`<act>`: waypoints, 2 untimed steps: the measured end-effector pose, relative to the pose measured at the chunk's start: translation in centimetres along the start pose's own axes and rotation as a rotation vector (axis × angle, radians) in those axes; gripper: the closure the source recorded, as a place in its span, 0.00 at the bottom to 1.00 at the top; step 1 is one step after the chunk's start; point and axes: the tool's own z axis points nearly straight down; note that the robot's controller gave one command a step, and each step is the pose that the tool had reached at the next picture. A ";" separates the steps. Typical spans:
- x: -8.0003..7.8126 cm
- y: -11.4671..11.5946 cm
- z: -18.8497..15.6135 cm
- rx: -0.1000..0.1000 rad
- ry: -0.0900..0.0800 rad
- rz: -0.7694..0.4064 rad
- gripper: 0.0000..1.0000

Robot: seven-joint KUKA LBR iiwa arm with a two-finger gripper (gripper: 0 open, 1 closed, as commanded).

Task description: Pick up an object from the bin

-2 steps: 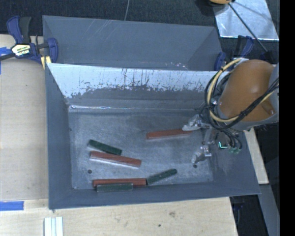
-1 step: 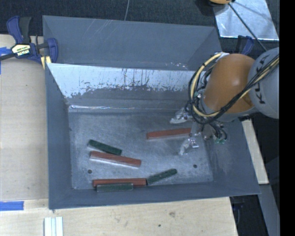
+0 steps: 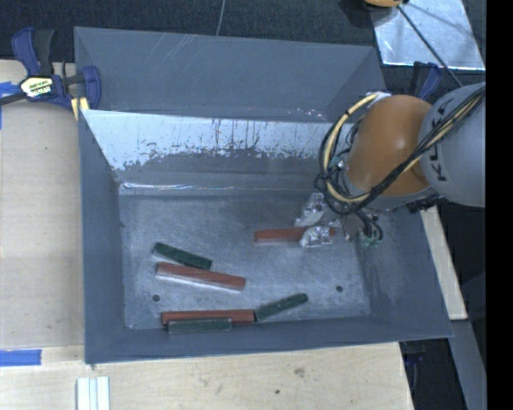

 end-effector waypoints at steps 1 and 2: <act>0.0 0.0 0.0 0.000 0.000 0.000 1.00; -0.8 1.9 -13.8 -0.002 0.020 -0.024 1.00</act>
Offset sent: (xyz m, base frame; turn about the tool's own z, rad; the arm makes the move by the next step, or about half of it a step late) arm 0.0045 0.0197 0.1378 -0.0226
